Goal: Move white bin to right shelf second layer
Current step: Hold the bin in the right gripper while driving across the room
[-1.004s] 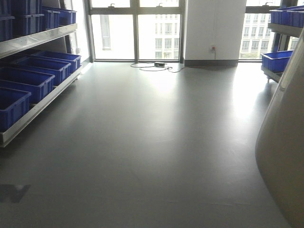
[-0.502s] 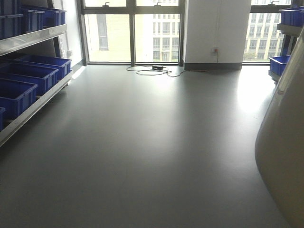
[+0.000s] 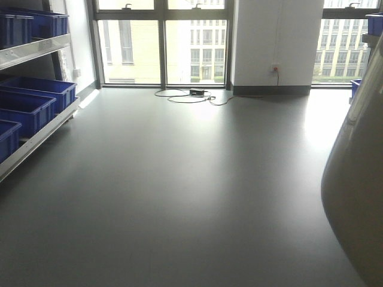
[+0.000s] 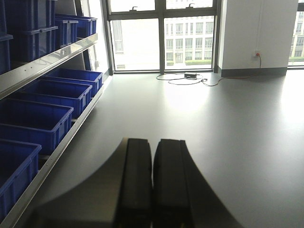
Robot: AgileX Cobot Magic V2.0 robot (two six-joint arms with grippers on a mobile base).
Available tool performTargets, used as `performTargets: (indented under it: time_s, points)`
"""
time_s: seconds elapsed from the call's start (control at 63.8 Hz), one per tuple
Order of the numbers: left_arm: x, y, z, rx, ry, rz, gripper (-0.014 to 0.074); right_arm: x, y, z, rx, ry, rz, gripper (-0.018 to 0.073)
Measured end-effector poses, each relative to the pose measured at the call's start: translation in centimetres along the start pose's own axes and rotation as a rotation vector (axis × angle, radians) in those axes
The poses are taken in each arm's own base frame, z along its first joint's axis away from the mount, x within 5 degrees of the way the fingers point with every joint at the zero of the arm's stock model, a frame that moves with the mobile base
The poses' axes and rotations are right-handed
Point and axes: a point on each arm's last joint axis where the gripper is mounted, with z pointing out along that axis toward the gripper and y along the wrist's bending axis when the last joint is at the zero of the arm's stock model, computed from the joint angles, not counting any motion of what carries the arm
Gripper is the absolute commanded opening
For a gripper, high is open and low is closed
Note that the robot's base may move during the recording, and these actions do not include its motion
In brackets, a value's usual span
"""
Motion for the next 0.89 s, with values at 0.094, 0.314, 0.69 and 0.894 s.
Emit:
performTargets:
  time_s: [0.094, 0.314, 0.69, 0.894]
  points:
    - [0.0, 0.0, 0.0, 0.0, 0.0, 0.0, 0.0085, 0.0, 0.0, 0.0, 0.0, 0.0, 0.0, 0.0059]
    - [0.0, 0.0, 0.0, 0.0, 0.0, 0.0, 0.0085, 0.01, 0.01, 0.0, -0.002, 0.001, 0.001, 0.0059]
    - [0.0, 0.0, 0.0, 0.0, 0.0, 0.0, 0.0085, 0.01, 0.01, 0.0, -0.002, 0.001, 0.001, 0.0059]
    - [0.0, 0.0, 0.0, 0.0, 0.0, 0.0, 0.0085, 0.01, 0.01, 0.0, -0.002, 0.001, 0.001, 0.0059]
